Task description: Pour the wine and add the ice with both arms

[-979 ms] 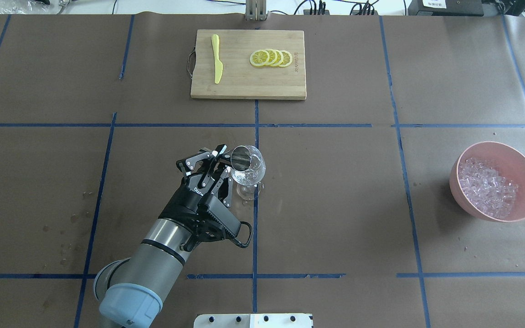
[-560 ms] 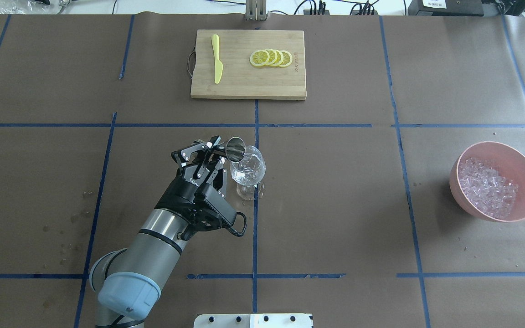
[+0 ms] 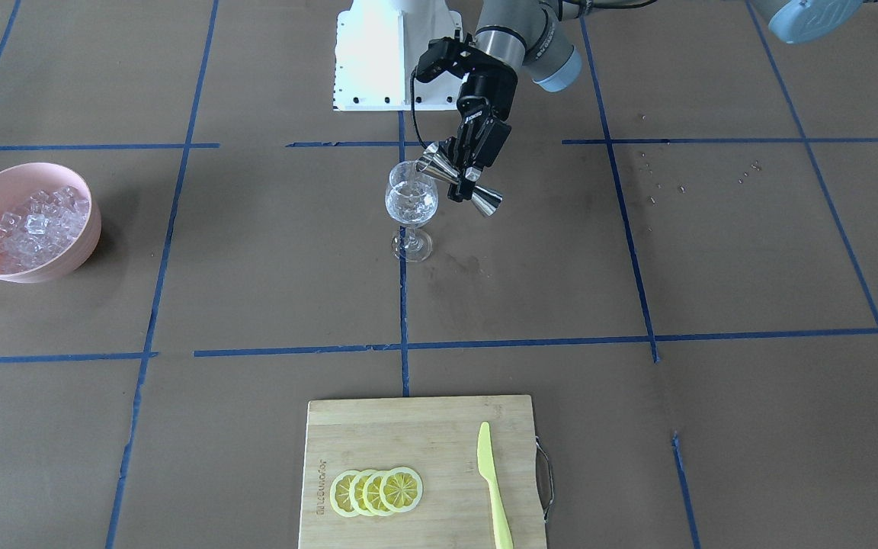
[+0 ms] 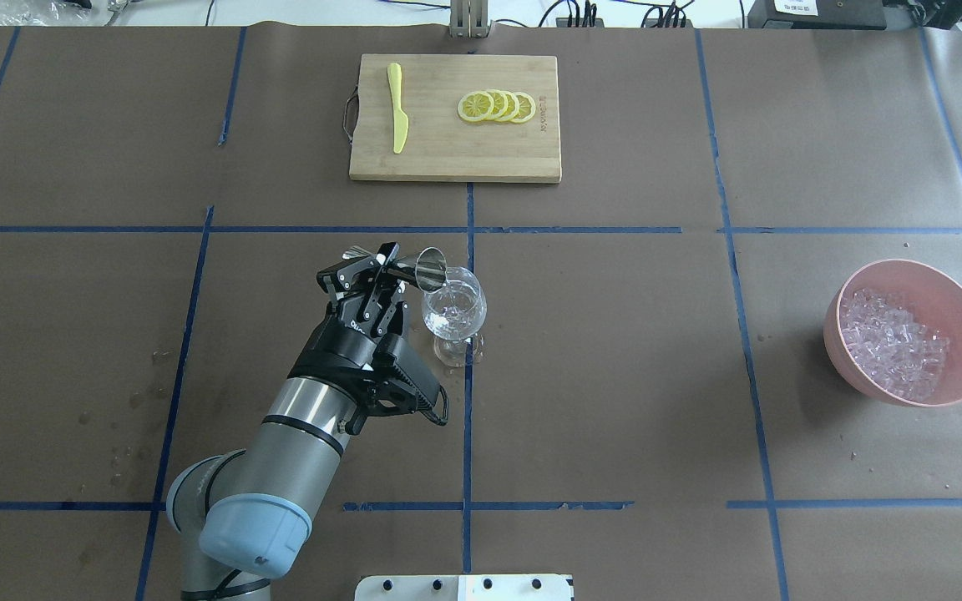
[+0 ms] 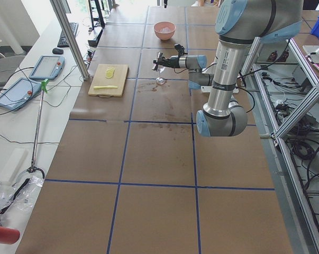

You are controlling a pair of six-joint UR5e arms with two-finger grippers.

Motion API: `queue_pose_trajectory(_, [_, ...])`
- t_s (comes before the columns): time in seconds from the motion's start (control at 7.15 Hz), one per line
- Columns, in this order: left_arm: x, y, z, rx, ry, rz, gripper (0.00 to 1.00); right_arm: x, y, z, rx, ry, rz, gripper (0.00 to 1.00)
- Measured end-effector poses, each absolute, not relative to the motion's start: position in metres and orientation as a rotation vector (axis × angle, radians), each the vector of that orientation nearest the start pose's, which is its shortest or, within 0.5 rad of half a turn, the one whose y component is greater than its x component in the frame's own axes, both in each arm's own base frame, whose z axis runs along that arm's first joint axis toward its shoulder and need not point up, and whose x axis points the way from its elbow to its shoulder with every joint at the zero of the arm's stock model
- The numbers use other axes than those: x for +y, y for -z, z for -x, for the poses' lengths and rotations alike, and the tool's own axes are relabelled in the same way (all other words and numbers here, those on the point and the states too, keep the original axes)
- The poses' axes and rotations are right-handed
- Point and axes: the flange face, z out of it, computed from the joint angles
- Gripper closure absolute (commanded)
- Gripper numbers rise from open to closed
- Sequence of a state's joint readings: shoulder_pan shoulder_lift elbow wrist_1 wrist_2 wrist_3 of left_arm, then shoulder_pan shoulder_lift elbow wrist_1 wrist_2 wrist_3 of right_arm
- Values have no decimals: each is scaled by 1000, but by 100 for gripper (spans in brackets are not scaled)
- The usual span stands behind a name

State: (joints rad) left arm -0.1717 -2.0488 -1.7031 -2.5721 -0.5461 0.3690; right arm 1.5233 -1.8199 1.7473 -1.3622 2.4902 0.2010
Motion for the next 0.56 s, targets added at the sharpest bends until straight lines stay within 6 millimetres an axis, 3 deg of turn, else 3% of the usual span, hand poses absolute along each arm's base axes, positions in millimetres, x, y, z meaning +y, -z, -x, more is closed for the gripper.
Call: queue_pose_trajectory(0.56, [-317, -201, -514, -173, -658, -1622, 100, -396, -650, -35, -926, -81, -9, 0])
